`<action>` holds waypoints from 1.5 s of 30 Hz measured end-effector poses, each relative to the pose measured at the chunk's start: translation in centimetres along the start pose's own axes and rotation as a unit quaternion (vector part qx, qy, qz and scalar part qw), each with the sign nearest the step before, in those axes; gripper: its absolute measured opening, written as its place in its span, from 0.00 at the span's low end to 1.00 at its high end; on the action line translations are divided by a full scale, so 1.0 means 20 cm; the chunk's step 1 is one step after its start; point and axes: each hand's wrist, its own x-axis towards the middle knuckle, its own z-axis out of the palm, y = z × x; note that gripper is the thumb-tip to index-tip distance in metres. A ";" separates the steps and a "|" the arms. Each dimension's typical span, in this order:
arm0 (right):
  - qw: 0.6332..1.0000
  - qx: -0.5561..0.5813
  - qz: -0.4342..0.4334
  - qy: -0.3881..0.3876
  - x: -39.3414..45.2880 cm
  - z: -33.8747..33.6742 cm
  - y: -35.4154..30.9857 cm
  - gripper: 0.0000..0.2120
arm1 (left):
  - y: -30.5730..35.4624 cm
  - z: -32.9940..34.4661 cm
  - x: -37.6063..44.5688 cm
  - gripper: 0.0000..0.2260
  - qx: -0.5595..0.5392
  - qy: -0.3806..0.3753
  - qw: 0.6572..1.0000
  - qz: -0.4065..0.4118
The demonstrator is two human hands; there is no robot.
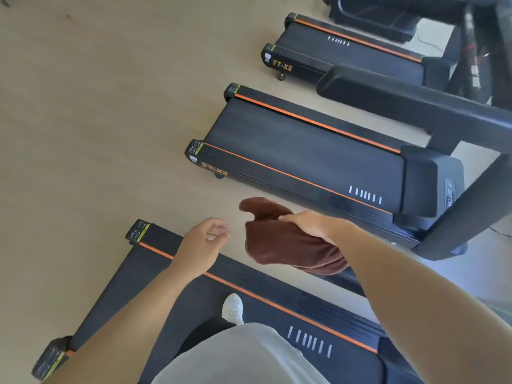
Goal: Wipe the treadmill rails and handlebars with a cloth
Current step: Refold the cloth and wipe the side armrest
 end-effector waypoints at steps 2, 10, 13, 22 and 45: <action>1.000 -0.024 0.018 0.004 -0.06 -0.05 0.12 0.30 | 0.03 0.05 0.02 0.08 -0.003 -0.003 1.000 0.016; 0.996 -0.057 0.012 0.073 -0.28 -0.08 0.49 0.27 | 0.22 0.31 0.03 0.07 0.000 0.000 0.995 0.104; 0.981 -0.116 -0.003 0.157 -0.35 -0.03 0.62 0.31 | 0.30 0.41 0.01 0.06 -0.017 0.009 0.992 0.123; 0.884 -0.302 -0.230 0.271 -0.43 0.15 0.76 0.27 | 0.27 0.45 -0.08 0.13 -0.072 0.130 0.987 0.060; 0.986 -0.050 -0.156 -0.027 -0.14 0.01 0.12 0.33 | 0.32 0.32 -0.23 0.09 -0.008 0.116 0.989 0.090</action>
